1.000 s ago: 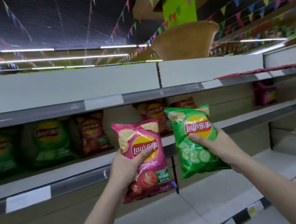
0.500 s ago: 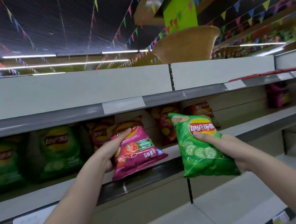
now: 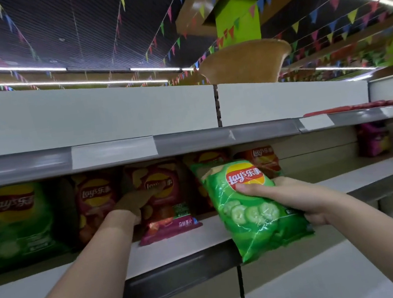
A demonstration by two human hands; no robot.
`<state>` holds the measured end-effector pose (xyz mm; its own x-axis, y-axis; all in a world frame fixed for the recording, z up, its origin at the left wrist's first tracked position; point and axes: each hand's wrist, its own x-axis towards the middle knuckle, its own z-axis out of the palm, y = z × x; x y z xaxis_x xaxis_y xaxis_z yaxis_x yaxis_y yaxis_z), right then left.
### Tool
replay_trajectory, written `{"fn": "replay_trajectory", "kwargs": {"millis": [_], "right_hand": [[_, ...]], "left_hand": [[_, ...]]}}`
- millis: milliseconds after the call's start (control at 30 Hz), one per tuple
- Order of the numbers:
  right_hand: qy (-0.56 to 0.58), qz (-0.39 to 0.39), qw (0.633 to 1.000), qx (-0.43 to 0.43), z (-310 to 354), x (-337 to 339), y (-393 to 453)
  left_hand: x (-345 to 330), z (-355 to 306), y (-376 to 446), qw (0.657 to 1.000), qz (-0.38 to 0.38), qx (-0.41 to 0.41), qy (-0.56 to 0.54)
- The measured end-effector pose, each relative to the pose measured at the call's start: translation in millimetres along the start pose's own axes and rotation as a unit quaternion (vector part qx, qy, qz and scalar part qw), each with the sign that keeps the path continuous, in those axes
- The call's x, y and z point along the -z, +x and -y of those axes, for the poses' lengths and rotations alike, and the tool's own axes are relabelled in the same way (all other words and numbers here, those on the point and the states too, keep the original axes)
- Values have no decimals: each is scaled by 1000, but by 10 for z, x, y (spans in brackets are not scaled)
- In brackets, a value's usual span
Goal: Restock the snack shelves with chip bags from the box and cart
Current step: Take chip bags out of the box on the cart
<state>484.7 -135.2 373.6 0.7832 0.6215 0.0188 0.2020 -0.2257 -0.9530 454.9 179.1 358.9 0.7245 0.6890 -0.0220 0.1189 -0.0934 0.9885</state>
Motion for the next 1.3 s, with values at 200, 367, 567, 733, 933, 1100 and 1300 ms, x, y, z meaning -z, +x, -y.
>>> {"fn": "replay_trajectory", "kwargs": {"millis": [200, 367, 567, 733, 933, 1100, 1300], "right_hand": [[-39, 40, 998, 40, 113, -16, 498], [-11, 54, 997, 55, 102, -160, 846], [-9, 34, 999, 32, 22, -344, 1144], [1, 36, 999, 35, -30, -527, 1253], [0, 73, 994, 77, 112, -1185, 1114], [21, 131, 985, 109, 319, -1955, 884], [121, 252, 952, 122, 672, -2884, 449]], "left_hand": [[-182, -54, 398, 998, -5, -24, -50], [-183, 23, 594, 994, -52, -94, -17], [-294, -97, 563, 942, -149, -80, 291], [-123, -256, -154, 961, -143, -151, 180], [233, 77, -1092, 995, -4, -91, 35], [904, 325, -1474, 989, -55, -129, 49], [2068, 465, -1995, 992, -80, -90, -20]]}}
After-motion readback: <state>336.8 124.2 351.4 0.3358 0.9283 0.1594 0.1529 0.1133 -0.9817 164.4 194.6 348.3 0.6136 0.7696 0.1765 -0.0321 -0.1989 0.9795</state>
